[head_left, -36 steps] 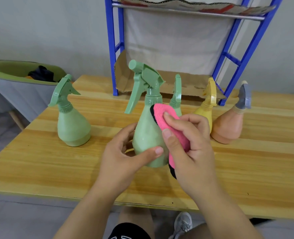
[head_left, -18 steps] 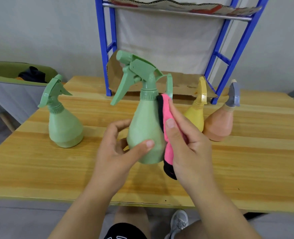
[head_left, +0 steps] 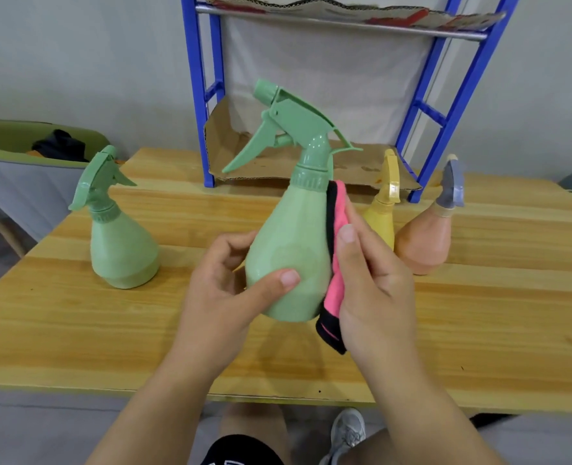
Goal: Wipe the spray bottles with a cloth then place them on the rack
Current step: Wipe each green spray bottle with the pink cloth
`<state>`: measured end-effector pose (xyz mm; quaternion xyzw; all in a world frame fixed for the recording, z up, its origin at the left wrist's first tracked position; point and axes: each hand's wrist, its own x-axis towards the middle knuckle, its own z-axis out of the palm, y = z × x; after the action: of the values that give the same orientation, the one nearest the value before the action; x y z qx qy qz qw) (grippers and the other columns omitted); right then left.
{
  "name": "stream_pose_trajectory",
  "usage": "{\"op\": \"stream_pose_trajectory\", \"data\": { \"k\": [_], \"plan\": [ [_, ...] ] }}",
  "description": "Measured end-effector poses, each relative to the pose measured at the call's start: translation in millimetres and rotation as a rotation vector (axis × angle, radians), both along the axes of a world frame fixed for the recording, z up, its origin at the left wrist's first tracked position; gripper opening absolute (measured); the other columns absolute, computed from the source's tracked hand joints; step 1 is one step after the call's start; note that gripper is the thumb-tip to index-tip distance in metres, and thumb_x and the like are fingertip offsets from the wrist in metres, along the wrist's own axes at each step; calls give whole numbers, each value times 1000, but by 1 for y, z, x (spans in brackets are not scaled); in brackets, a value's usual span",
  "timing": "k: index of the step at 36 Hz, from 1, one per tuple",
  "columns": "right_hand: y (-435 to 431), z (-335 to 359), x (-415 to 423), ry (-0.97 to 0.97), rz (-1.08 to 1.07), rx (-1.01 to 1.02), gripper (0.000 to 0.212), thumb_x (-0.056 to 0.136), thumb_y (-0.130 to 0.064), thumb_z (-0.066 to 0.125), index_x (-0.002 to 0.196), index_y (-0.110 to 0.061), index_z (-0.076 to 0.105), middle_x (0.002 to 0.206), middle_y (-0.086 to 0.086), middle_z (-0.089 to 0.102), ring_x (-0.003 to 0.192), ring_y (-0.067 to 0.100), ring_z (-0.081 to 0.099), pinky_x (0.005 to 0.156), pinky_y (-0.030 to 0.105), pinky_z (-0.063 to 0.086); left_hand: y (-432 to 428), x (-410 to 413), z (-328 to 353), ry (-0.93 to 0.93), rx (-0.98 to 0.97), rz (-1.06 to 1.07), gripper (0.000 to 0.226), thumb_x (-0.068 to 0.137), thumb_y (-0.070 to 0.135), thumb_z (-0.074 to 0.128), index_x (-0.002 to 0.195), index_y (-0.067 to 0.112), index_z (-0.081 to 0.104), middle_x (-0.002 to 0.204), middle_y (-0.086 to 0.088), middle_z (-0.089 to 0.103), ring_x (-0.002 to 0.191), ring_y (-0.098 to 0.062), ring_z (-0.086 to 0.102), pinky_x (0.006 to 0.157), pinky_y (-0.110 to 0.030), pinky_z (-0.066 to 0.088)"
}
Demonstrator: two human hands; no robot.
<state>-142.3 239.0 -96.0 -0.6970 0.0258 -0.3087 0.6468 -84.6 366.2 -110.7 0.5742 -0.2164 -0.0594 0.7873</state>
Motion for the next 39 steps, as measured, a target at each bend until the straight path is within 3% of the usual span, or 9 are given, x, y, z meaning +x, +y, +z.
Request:
{"op": "stream_pose_trajectory", "data": {
  "k": [2,6,10,14,17,22,27,34,39],
  "plan": [
    [2,-3,-1,-2,-42,-52,45,92,-41,45,136,-31,50,130,-22,59,122,-5,51,103,31,46,0,0,-4,16,0,-6,62,43,42,88,97,22,65,97,4,71,89,-17,68,64,-25,55],
    [2,-6,1,9,-63,-97,44,93,-41,45,137,-39,47,114,-22,63,109,-7,55,94,27,47,1,-2,-9,18,42,-41,86,37,50,91,113,25,61,113,1,68,102,-23,66,70,-30,56],
    [2,-3,2,10,-30,-36,42,94,-39,47,136,-34,50,131,-20,59,123,-3,51,104,35,45,1,-1,-10,18,14,-71,85,41,39,92,119,24,61,117,-1,68,106,-22,65,74,-27,55],
    [-5,2,3,28,75,162,42,88,-36,49,129,-28,57,129,-12,63,122,5,56,104,39,46,3,3,-10,68,-103,-141,74,45,45,91,112,23,68,112,-2,70,102,-20,67,72,-28,55],
    [-8,4,4,50,107,233,46,88,-37,50,131,-23,57,125,-6,66,118,11,60,101,41,48,0,4,-8,142,-113,-157,79,39,52,90,106,20,61,95,4,73,84,-13,70,60,-24,55],
    [-10,2,4,16,14,153,37,97,-27,47,133,-24,56,121,-21,65,113,-5,59,89,15,50,-6,3,-9,101,28,-116,67,48,59,83,103,25,65,102,2,71,92,-15,66,66,-23,53],
    [-5,-1,2,5,-47,31,44,91,-40,46,134,-34,52,130,-17,60,121,-3,53,100,25,47,-7,1,-13,11,209,-46,88,39,61,86,117,31,61,122,-1,63,106,-20,64,80,-39,55],
    [-10,7,2,-43,88,224,46,88,-34,45,129,-20,58,123,-8,66,114,6,61,90,21,52,-2,4,-7,97,-71,-183,71,40,48,91,103,26,67,102,0,71,89,-18,69,63,-26,55],
    [-9,9,2,-65,32,194,45,90,-34,44,131,-21,56,127,-15,63,118,0,57,98,21,48,-7,5,-6,95,-36,-175,56,49,60,83,96,33,71,100,3,71,89,-13,68,66,-25,55]
  ]
}}
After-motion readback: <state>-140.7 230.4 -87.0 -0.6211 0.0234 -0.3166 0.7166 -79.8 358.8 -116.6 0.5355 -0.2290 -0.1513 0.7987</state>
